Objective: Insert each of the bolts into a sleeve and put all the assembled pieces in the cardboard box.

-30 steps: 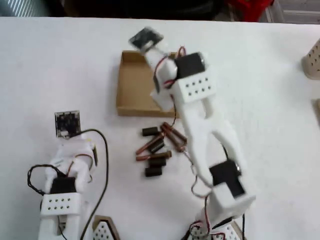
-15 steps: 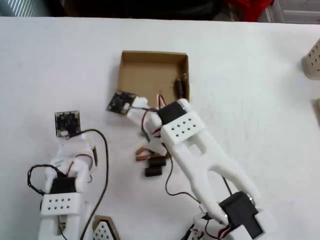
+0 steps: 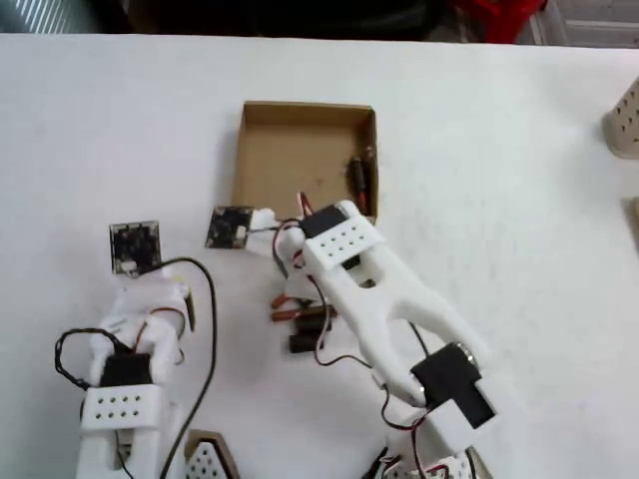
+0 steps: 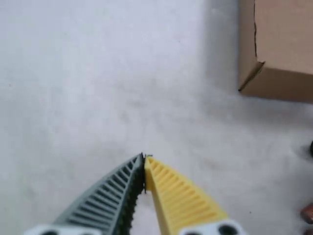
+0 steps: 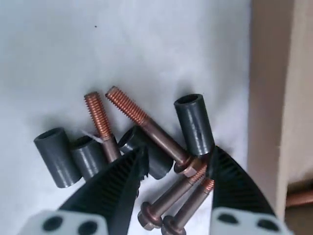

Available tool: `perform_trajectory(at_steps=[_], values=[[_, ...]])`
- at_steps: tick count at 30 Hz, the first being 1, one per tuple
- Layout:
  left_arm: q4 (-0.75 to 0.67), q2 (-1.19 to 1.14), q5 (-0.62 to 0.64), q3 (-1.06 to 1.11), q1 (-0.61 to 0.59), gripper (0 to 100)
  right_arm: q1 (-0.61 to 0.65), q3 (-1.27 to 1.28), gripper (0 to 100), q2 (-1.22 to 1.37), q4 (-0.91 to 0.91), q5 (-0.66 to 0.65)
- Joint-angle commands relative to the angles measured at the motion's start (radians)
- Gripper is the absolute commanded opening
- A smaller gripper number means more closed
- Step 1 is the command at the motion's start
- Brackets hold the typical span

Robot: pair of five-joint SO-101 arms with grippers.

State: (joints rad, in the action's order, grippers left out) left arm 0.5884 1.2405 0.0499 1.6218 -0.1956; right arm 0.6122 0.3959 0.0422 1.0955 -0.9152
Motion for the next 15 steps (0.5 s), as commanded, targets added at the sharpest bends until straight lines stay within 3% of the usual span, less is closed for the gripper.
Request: perform_trajectory(at_steps=[1,15], values=[[-0.003,0.016,-0.014,-0.008,-0.004,2,0.01,-0.009,18.0,0.005,-0.054,-0.04],[-0.029,0.016,-0.014,-0.005,-0.004,2,0.01,-0.049,17.8,0.131,-0.107,-0.138]])
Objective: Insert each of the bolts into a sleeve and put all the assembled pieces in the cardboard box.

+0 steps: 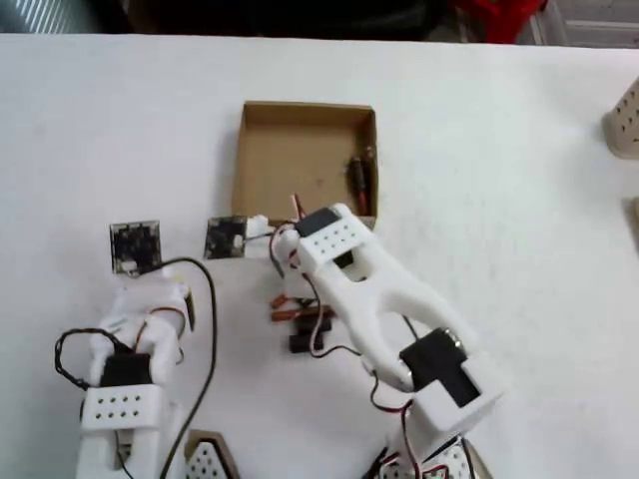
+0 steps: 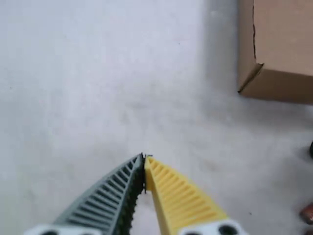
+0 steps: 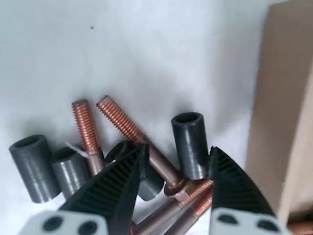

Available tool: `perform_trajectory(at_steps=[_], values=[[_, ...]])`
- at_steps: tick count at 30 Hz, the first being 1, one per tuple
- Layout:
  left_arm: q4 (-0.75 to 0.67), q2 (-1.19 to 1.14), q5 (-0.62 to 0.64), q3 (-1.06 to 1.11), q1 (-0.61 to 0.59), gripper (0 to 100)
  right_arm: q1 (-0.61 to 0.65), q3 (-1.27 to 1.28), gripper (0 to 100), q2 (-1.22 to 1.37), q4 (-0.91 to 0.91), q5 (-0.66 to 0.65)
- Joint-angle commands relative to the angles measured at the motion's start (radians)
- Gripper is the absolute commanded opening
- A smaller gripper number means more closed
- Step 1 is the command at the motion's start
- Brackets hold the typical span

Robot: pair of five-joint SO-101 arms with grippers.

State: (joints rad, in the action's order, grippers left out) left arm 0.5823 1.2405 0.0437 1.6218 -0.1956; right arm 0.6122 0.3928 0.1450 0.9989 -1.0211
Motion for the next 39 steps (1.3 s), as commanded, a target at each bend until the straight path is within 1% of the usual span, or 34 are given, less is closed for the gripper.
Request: perform_trajectory(at_steps=[1,10,18,20,23,24,26,30,32,39], values=[[-0.023,0.016,-0.008,-0.005,-0.004,2,0.01,-0.066,17.8,0.045,-0.007,-0.031],[-0.023,0.016,-0.008,-0.005,-0.004,2,0.021,-0.181,17.6,0.183,-0.005,-0.032],[-0.023,0.016,-0.008,-0.005,-0.002,2,0.019,-0.239,17.2,0.225,0.042,-0.032],[-0.023,0.016,-0.008,-0.005,-0.002,2,0.019,-0.247,13.1,0.228,0.042,-0.032],[-0.023,0.016,-0.008,-0.005,-0.002,2,0.019,-0.255,2.5,0.229,0.038,-0.032],[-0.023,0.016,-0.008,-0.005,-0.002,2,0.019,-0.258,1.0,0.229,0.038,-0.032],[-0.023,0.016,-0.008,-0.005,-0.002,2,0.018,-0.261,2.6,0.228,0.039,-0.032],[-0.023,0.016,-0.008,-0.005,-0.002,2,0.018,-0.261,1.8,0.213,0.047,-0.025],[-0.023,0.016,-0.006,-0.005,-0.002,2,0.018,-0.261,1.8,0.188,0.081,-0.018],[-0.025,0.016,-0.006,-0.005,-0.002,2,-0.007,-0.256,1.7,-0.03,0.186,0.192]])
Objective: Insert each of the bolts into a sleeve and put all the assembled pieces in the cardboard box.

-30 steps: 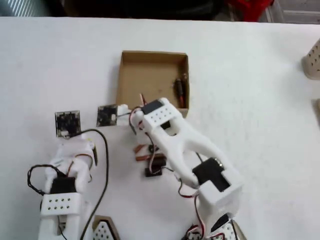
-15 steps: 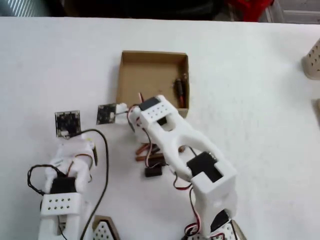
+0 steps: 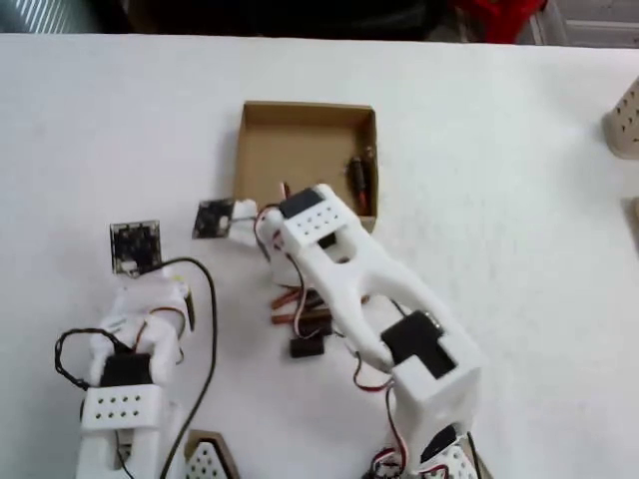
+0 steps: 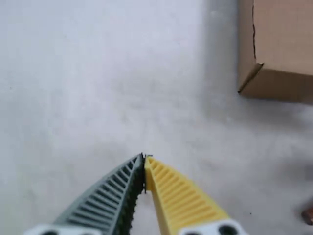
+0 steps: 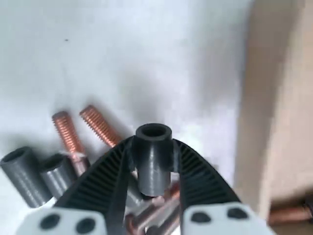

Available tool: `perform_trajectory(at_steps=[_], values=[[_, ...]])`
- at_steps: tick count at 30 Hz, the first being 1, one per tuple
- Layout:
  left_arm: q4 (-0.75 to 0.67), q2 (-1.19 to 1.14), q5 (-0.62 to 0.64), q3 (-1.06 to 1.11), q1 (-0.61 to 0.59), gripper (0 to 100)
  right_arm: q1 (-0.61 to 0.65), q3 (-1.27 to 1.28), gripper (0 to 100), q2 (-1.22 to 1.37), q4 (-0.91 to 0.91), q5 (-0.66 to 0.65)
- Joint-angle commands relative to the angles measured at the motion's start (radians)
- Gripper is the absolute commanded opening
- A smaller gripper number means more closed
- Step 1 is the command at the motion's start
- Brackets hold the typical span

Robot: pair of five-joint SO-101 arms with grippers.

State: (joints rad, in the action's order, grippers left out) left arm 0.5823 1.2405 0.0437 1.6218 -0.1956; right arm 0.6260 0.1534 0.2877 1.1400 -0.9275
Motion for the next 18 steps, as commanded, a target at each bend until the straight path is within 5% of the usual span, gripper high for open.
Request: perform_trajectory(at_steps=[1,11,18], values=[[-0.025,0.016,-0.006,-0.005,-0.002,2,-0.035,-0.015,1.7,-0.209,0.05,0.124],[-0.025,0.016,-0.005,-0.006,-0.004,3,-0.303,0.002,1.7,-0.44,0.202,0.603],[-0.021,0.016,-0.005,-0.006,-0.004,3,-0.538,0.304,1.7,-0.593,0.128,0.631]])
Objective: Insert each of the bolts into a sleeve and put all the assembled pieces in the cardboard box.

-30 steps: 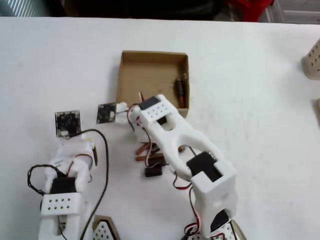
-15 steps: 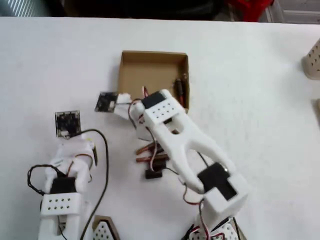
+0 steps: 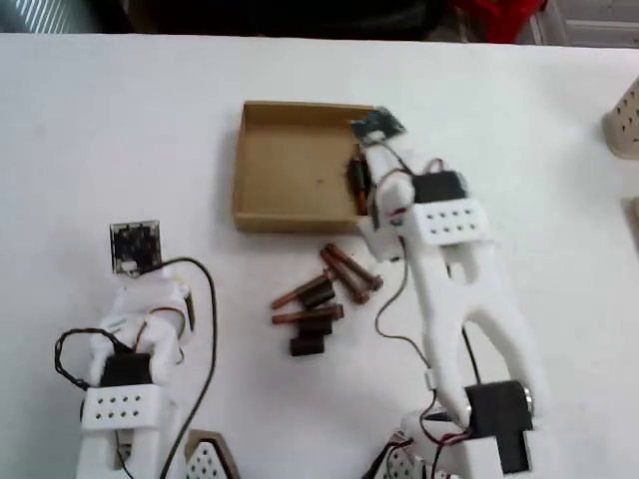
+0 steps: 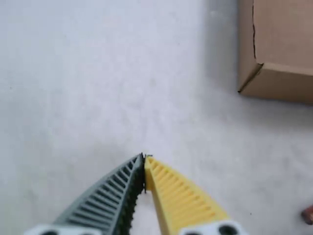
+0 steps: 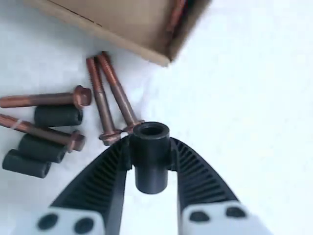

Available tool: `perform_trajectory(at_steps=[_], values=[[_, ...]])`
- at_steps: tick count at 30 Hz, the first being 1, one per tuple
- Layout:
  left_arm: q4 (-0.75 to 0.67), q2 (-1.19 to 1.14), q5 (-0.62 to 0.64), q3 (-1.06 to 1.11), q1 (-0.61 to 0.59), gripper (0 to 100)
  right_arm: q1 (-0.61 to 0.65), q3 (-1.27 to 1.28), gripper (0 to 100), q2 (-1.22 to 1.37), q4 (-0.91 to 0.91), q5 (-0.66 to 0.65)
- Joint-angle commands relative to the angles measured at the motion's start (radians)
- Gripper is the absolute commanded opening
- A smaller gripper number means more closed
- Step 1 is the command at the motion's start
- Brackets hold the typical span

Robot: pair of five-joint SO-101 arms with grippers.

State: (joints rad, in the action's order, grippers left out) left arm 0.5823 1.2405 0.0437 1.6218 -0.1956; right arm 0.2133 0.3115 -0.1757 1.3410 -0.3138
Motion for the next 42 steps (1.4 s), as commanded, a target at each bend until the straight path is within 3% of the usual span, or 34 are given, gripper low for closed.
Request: perform_trajectory(at_steps=[1,8,11,17,25,32,37,40,42], values=[[-0.021,0.016,-0.005,-0.006,-0.004,3,-0.15,0.203,1.7,-0.166,-0.11,0.017],[-0.021,0.016,-0.005,-0.006,-0.004,3,-0.205,0.537,1.7,-0.364,-0.343,0.021],[-0.018,0.016,-0.003,-0.006,-0.004,3,-0.213,0.643,1.7,-0.403,-0.441,0.103],[0.015,0.013,-0.002,-0.043,0.005,3,-0.343,0.752,1.7,-0.432,-0.615,0.153],[0.422,-0.054,0.002,-0.423,0.234,3,-0.463,0.753,1.7,-0.43,-0.619,0.153],[0.589,-0.535,0.075,-0.763,0.544,3,-0.466,0.758,1.7,-0.421,-0.651,0.153],[0.466,-0.814,0.072,-0.85,0.716,3,-0.467,0.773,1.7,-0.43,-0.653,0.146],[0.31,-0.908,0.064,-0.855,0.728,3,-0.466,0.773,1.7,-0.426,-0.653,0.144],[0.242,-0.957,-0.02,-0.856,0.728,3,-0.466,0.775,1.7,-0.421,-0.668,0.144]])
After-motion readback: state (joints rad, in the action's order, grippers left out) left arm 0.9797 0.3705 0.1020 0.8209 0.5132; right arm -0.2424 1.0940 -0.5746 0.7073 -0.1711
